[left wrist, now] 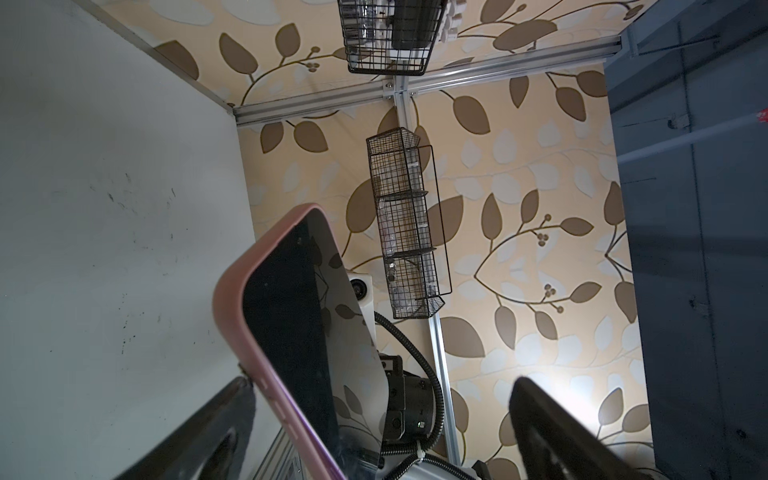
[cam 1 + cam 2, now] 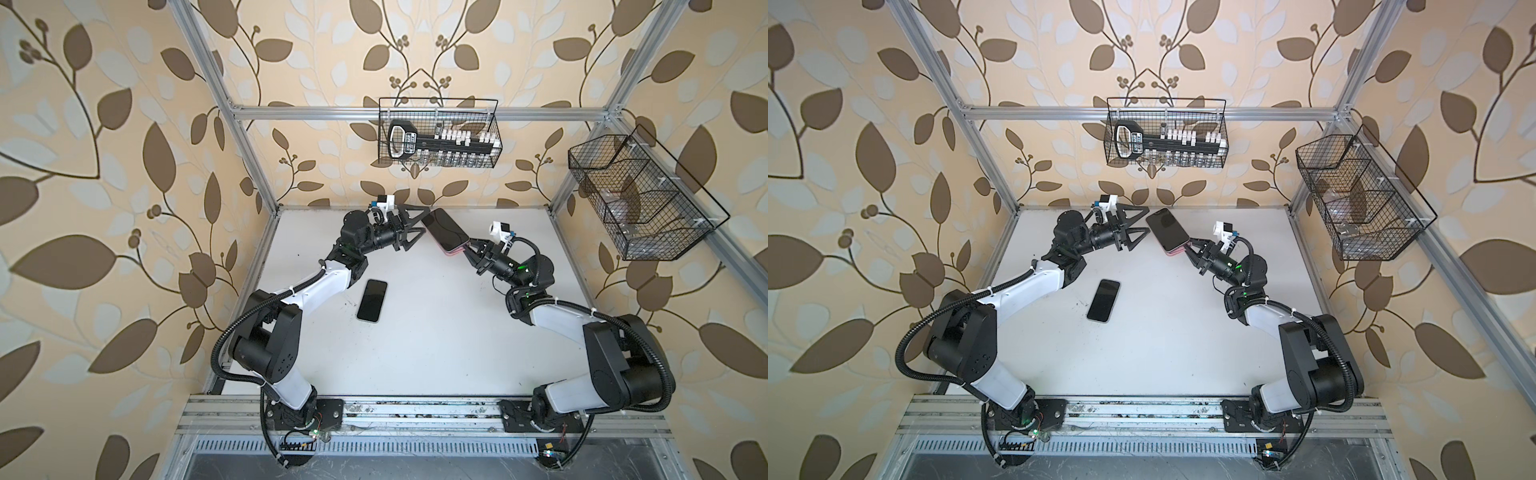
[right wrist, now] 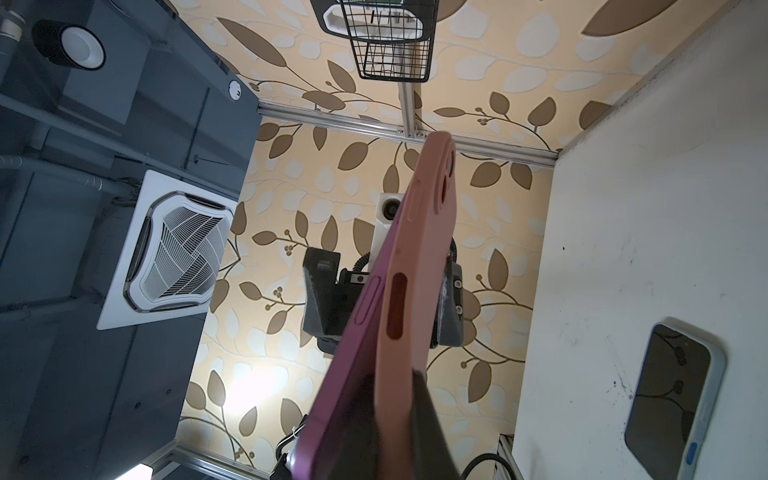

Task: Take the phone out of the phone case
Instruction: Remove the phone case from the phone.

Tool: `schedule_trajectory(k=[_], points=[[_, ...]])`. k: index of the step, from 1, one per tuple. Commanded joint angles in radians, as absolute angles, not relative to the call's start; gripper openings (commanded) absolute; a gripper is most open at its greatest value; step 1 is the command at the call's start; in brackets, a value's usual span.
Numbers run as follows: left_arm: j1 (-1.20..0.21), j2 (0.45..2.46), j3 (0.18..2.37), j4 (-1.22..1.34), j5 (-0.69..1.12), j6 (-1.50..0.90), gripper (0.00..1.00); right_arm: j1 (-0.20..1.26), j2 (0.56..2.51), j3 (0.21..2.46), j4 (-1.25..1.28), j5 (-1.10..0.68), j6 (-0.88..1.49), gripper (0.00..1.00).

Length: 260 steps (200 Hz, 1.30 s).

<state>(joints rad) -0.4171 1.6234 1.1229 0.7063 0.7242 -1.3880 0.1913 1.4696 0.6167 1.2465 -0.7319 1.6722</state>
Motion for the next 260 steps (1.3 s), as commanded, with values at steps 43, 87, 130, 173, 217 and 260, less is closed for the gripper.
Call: schedule_trajectory(k=[43,87,130,173,217,260], points=[[-0.408,1.534,1.099,0.656,0.719,-1.317,0.99,0.189,1.472,0.62,1.362,-0.701,1.735,0.0],[-0.416,1.49,1.084,0.601,0.702,-1.32,0.99,0.186,1.475,0.618,1.368,-0.694,1.736,0.0],[-0.496,1.368,1.144,0.246,0.576,-1.302,0.99,0.191,1.487,0.617,1.37,-0.683,1.722,0.0],[-0.646,1.28,1.105,0.174,0.352,-1.396,0.99,0.206,1.49,0.623,1.325,-0.653,1.661,0.0],[-0.727,1.285,1.087,0.212,0.209,-1.51,0.99,0.237,1.505,0.63,1.322,-0.622,1.632,0.0],[-0.779,1.283,1.099,0.172,0.043,-1.538,0.99,0.243,1.492,0.62,1.316,-0.599,1.611,0.0]])
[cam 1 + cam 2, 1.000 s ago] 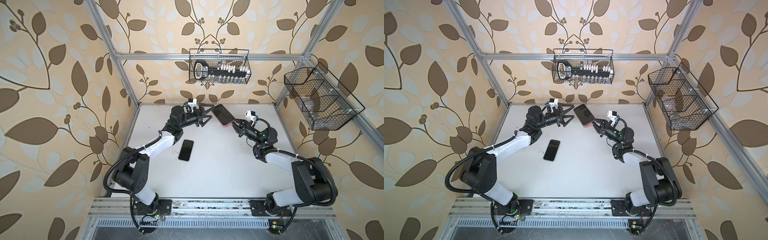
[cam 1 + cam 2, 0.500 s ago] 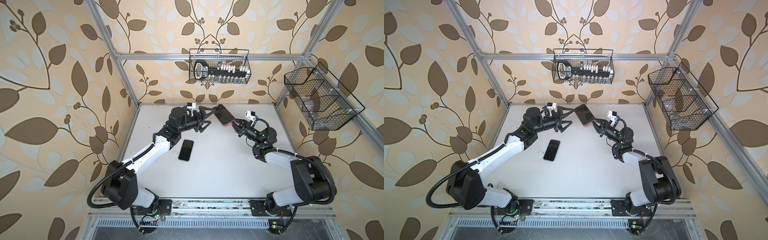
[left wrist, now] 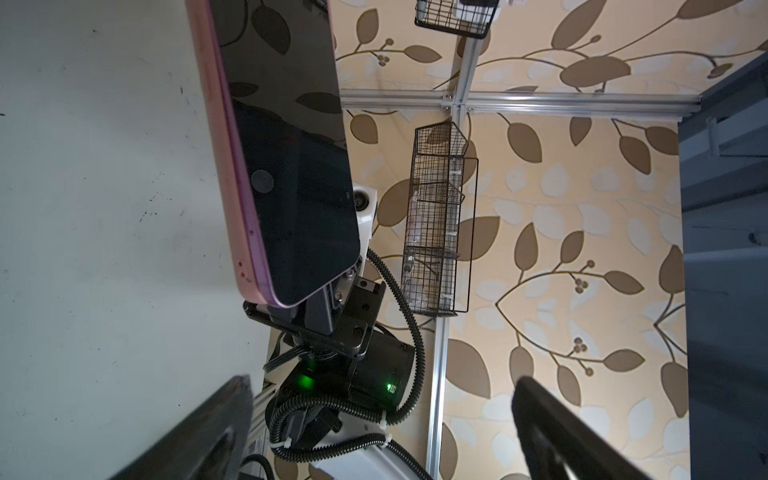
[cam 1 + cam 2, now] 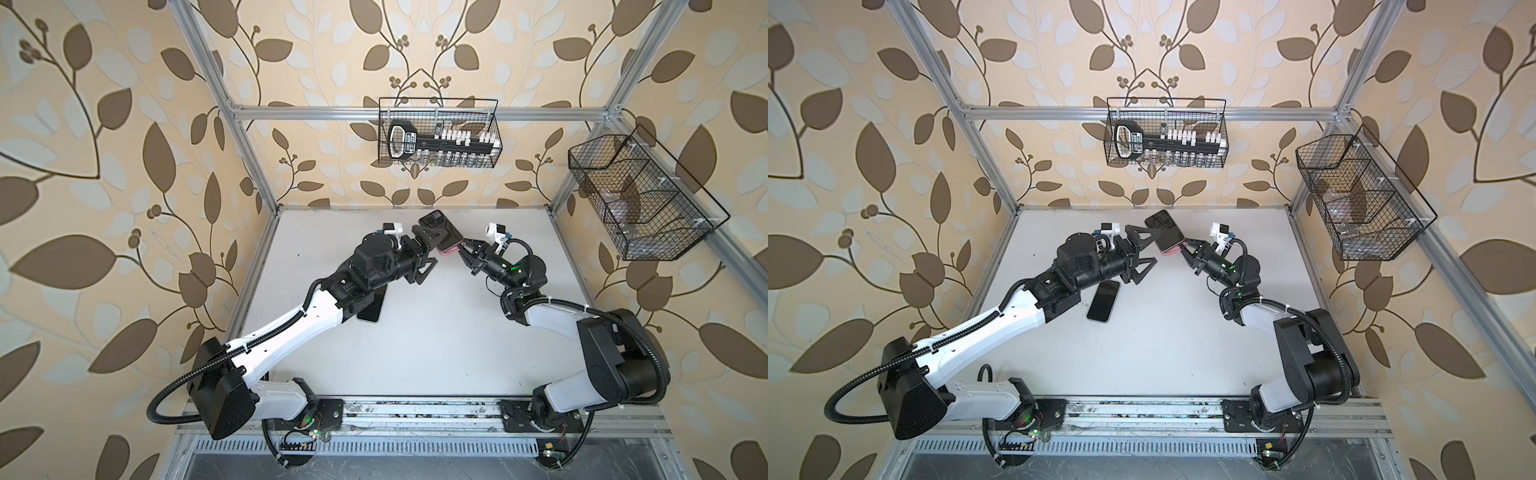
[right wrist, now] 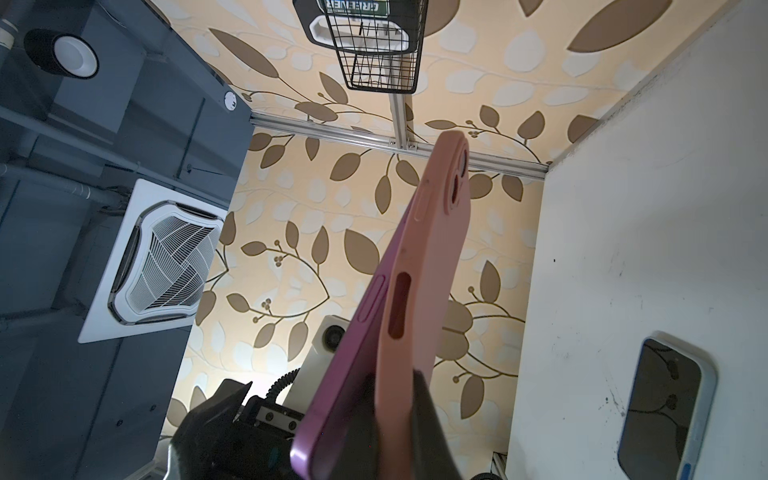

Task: Take the phone out of the phone case
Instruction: Remove the phone case from the phone.

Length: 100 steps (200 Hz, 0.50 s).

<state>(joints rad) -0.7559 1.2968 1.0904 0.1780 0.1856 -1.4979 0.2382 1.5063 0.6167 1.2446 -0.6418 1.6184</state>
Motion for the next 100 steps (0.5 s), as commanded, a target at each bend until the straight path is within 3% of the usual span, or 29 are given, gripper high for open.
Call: schedule_trajectory(k=[1,100], points=[[-0.781,1.284,1.099,0.172,0.041,-1.539,0.99,0.243,1.492,0.62,1.315,-0.598,1.61,0.0],[-0.851,1.429,1.199,0.257,-0.025,-1.585,0.99,0.25,1.454,0.607,1.271,-0.577,1.557,0.0]])
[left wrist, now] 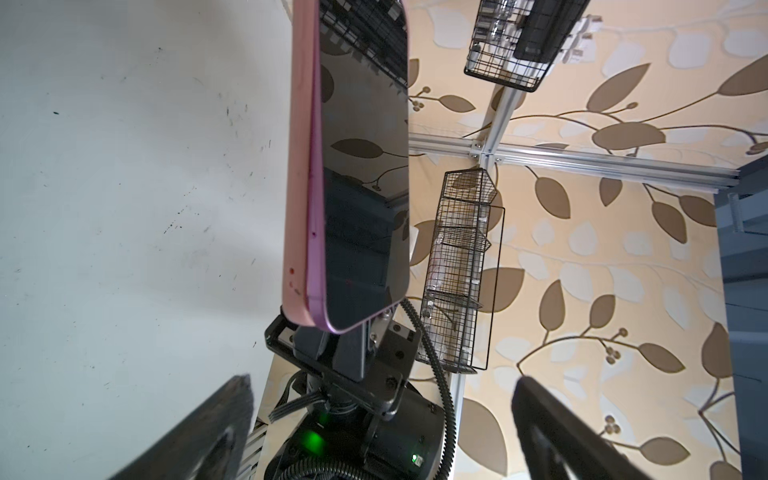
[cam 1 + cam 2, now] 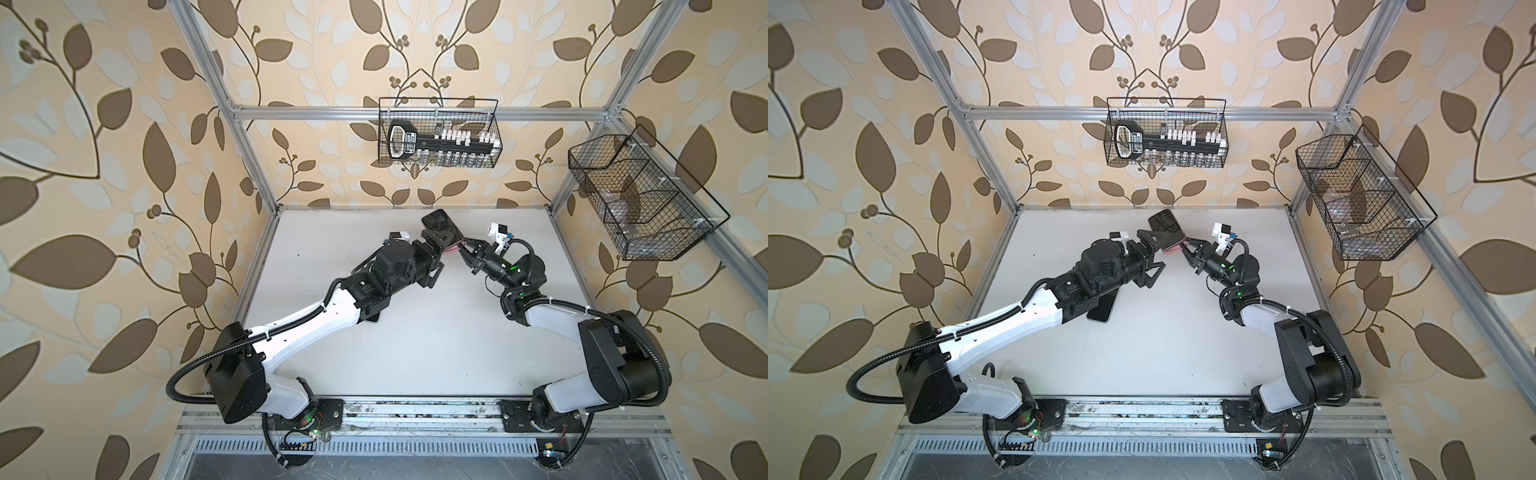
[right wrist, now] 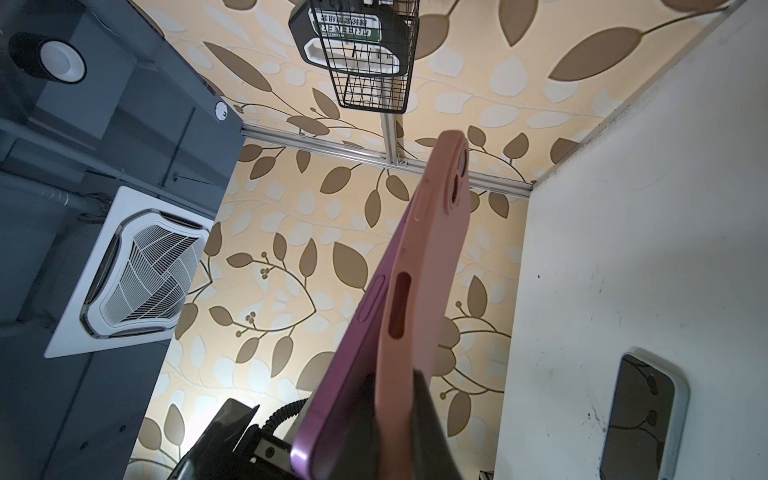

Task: Take the phone out of the phone case
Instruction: Remove the phone case from the phone.

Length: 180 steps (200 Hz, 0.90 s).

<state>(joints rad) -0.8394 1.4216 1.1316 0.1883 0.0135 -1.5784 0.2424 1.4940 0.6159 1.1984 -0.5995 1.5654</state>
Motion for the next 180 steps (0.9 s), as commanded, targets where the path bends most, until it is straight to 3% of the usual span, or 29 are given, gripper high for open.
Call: schedule_trajectory(k=[1,180], points=[[-0.851,1.43,1.2,0.257,-0.025,-1.586,0.99,0.249,1.454,0.607,1.272,-0.577,1.558,0.0],[-0.88,1.506,1.266,0.253,-0.129,-1.576,0.99,0.246,1.466,0.585,1.322,-0.569,1.562,0.0]])
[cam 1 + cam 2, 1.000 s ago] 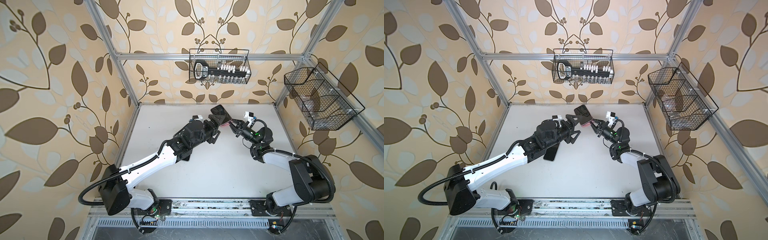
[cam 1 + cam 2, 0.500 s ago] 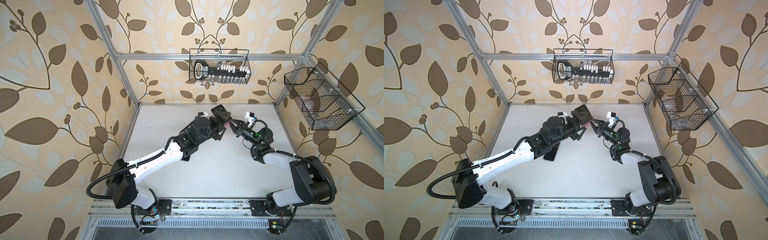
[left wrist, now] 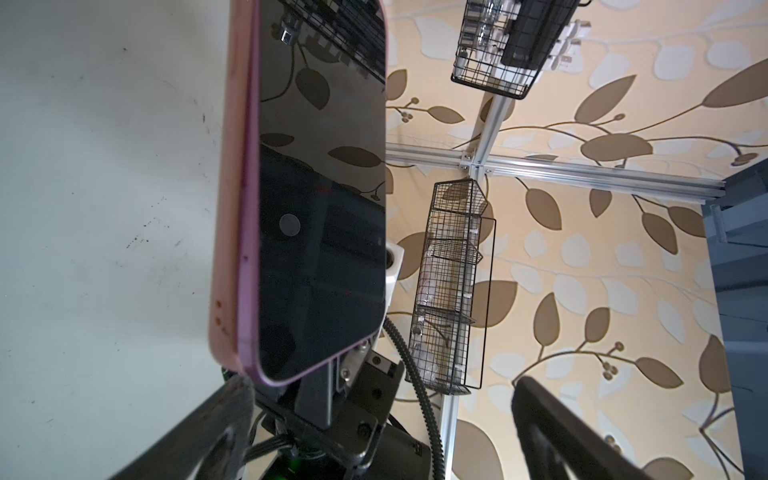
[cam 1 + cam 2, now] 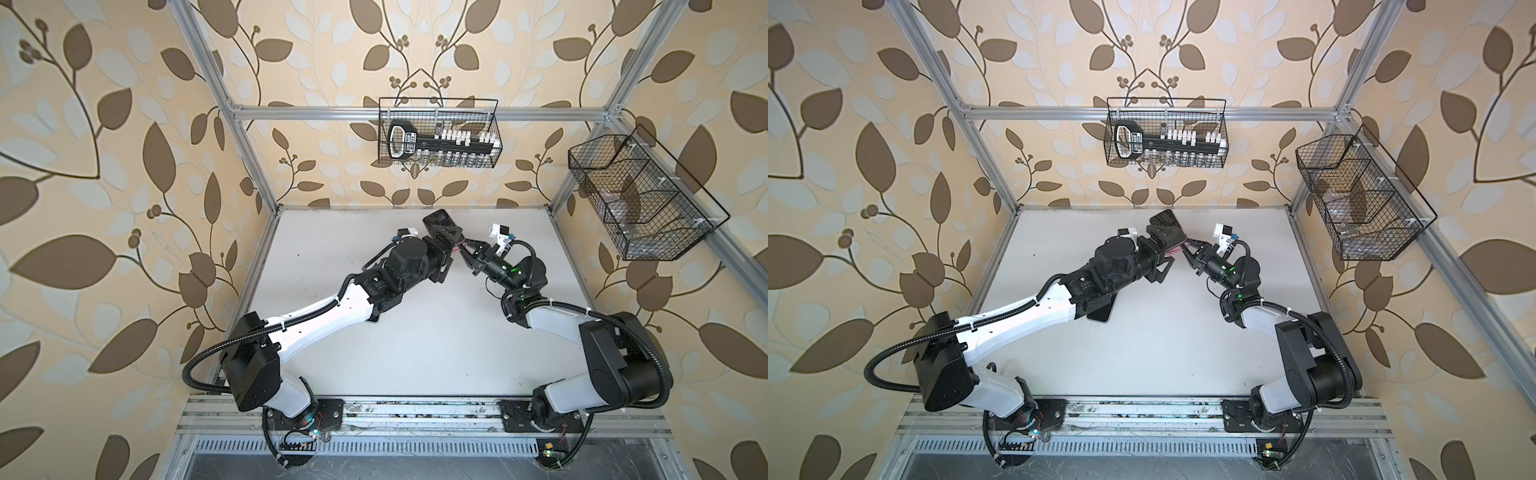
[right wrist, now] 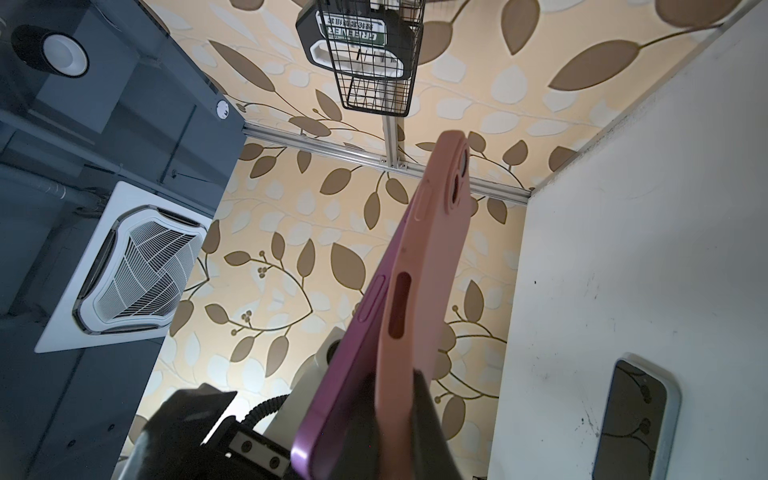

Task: Take the phone out of the phone case
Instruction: Remove the phone case from the phone.

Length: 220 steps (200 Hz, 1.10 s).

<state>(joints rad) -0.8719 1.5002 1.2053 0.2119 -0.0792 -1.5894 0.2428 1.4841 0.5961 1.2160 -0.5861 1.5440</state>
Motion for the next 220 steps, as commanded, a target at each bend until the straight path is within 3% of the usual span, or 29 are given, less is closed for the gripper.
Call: schedule_trajectory(k=[1,220], points=[[-0.88,1.505,1.266,0.254,-0.13,-1.575,0.99,0.246,1.466,0.585,1.322,-0.569,1.562,0.0],[-0.913,1.521,1.298,0.289,-0.18,-1.534,0.95,0.224,1.451,0.558,1.357,-0.583,1.586,0.0]])
